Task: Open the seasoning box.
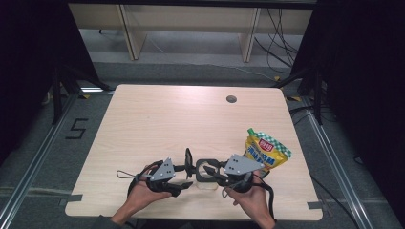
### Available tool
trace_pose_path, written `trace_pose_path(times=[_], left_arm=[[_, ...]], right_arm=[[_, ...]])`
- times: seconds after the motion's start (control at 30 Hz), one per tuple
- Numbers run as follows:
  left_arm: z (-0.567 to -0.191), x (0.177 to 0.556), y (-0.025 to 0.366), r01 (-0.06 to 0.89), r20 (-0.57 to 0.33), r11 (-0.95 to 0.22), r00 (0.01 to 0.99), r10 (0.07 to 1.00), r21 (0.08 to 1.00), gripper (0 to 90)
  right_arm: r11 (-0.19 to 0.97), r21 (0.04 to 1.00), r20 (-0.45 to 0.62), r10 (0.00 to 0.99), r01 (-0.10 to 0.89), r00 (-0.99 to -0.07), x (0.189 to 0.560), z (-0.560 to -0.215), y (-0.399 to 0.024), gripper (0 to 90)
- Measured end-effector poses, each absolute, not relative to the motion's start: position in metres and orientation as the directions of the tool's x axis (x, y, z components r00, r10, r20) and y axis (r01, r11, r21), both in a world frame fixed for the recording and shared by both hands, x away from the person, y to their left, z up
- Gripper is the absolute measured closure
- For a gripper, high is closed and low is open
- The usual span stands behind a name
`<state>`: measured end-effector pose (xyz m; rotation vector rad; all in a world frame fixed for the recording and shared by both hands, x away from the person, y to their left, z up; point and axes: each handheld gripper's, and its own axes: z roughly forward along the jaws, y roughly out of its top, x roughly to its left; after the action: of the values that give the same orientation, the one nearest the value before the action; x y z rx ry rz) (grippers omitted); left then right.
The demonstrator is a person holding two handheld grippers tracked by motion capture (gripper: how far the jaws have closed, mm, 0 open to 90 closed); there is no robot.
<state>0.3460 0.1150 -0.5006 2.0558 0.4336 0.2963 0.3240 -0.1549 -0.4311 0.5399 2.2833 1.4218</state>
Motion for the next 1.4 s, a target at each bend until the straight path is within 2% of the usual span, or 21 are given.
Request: trace_pose_path(times=[0.2, 0.27, 0.33, 0.4, 0.57, 0.6, 0.9, 1.07, 1.1, 1.17, 1.2, 1.33, 1.37, 1.4], left_arm=[[-0.497, 0.339, 0.119, 0.245, -0.007, -0.458, 0.887, 0.462, 0.854, 30.5], [-0.497, 0.335, 0.12, 0.256, -0.009, -0.461, 0.881, 0.473, 0.85, 29.9], [-0.497, 0.332, 0.124, 0.274, -0.023, -0.455, 0.874, 0.485, 0.847, 28.9], [-0.498, 0.329, 0.125, 0.301, -0.05, -0.431, 0.862, 0.504, 0.851, 28.7], [-0.5, 0.326, 0.132, 0.298, -0.033, -0.448, 0.86, 0.509, 0.843, 27.7], [-0.501, 0.323, 0.134, 0.32, -0.053, -0.438, 0.852, 0.521, 0.84, 27.1], [-0.494, 0.315, 0.141, 0.279, -0.011, -0.417, 0.842, 0.539, 0.865, 25.4], [-0.494, 0.309, 0.144, 0.296, -0.022, -0.414, 0.834, 0.551, 0.861, 25.4], [-0.496, 0.307, 0.144, 0.327, -0.055, -0.395, 0.824, 0.563, 0.859, 25.4], [-0.497, 0.307, 0.143, 0.333, -0.058, -0.394, 0.821, 0.567, 0.857, 25.3], [-0.498, 0.305, 0.144, 0.349, -0.065, -0.405, 0.819, 0.571, 0.845, 25.1], [-0.499, 0.304, 0.143, 0.349, -0.063, -0.407, 0.818, 0.572, 0.844, 25.0], [-0.5, 0.304, 0.143, 0.355, -0.072, -0.398, 0.815, 0.575, 0.846, 25.0], [-0.5, 0.303, 0.143, 0.358, -0.072, -0.398, 0.813, 0.578, 0.845, 24.9]], right_arm=[[0.397, 0.906, -0.103, 0.538, 0.144, -0.837, 0.315, -0.434, -0.173, 63.1], [0.379, 0.908, -0.072, 0.56, 0.178, -0.825, 0.309, -0.437, -0.182, 58.1], [0.38, 0.91, -0.087, 0.564, 0.164, -0.821, 0.308, -0.438, -0.189, 54.7], [0.379, 0.91, -0.084, 0.569, 0.17, -0.818, 0.307, -0.439, -0.191, 53.4], [0.364, 0.907, -0.062, 0.61, 0.21, -0.79, 0.301, -0.446, -0.208, 46.0], [0.359, 0.908, -0.056, 0.615, 0.217, -0.786, 0.3, -0.447, -0.211, 44.6], [0.339, 0.903, -0.013, 0.636, 0.264, -0.772, 0.293, -0.46, -0.23, 40.6], [0.308, 0.9, 0.024, 0.67, 0.308, -0.742, 0.287, -0.463, -0.243, 37.4], [0.31, 0.897, 0.025, 0.678, 0.316, -0.735, 0.286, -0.464, -0.244, 37.2], [0.307, 0.899, 0.026, 0.675, 0.313, -0.737, 0.286, -0.466, -0.247, 37.2], [0.305, 0.887, 0.054, 0.678, 0.347, -0.733, 0.282, -0.467, -0.25, 36.8], [0.313, 0.883, 0.033, 0.702, 0.35, -0.711, 0.277, -0.467, -0.261, 35.4], [0.293, 0.875, 0.066, 0.716, 0.385, -0.695, 0.273, -0.467, -0.261, 34.6], [0.294, 0.878, 0.058, 0.719, 0.379, -0.692, 0.273, -0.467, -0.264, 34.3]])
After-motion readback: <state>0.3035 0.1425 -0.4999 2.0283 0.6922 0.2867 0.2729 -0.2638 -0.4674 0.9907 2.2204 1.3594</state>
